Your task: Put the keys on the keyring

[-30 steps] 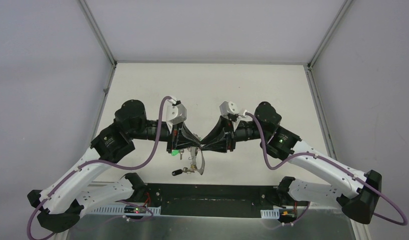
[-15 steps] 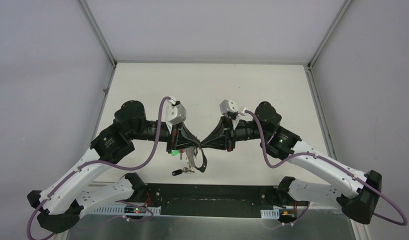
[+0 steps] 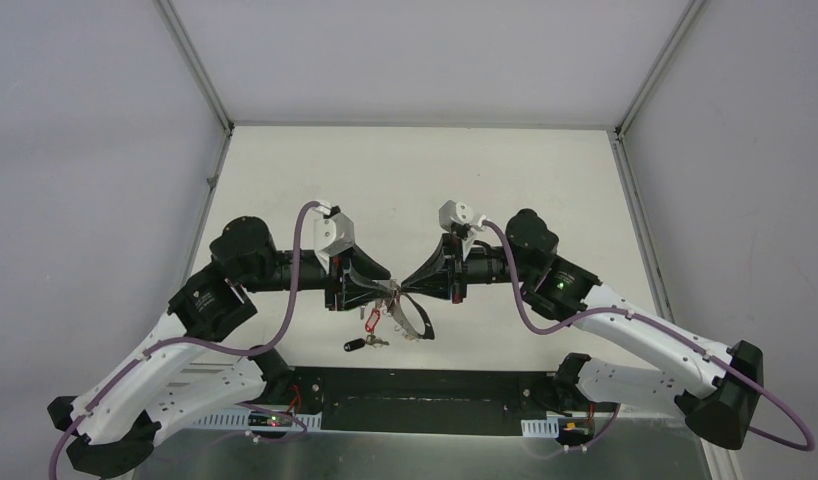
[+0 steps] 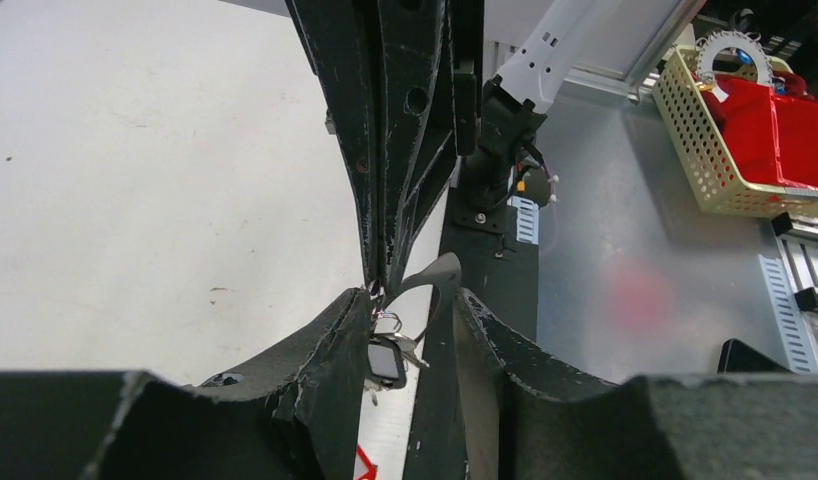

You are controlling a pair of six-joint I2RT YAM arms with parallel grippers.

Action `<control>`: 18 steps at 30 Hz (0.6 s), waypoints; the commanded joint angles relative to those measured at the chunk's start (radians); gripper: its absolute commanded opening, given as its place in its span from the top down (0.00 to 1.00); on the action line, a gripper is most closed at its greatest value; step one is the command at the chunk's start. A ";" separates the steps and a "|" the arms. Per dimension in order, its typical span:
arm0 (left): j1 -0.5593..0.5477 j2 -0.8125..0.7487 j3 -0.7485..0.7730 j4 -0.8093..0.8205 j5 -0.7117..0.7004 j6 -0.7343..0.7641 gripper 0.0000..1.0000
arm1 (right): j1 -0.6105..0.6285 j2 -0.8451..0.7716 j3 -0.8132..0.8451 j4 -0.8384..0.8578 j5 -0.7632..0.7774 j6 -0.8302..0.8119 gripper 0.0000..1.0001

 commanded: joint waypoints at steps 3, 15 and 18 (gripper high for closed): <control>-0.012 -0.052 -0.018 0.004 -0.100 0.030 0.61 | -0.001 -0.026 -0.011 0.023 0.053 0.008 1.00; -0.012 -0.031 -0.062 -0.019 -0.084 0.141 0.57 | -0.002 -0.028 -0.014 -0.001 0.022 -0.018 1.00; -0.012 -0.026 -0.074 -0.019 -0.080 0.205 0.56 | -0.004 -0.026 -0.012 -0.004 0.009 -0.021 1.00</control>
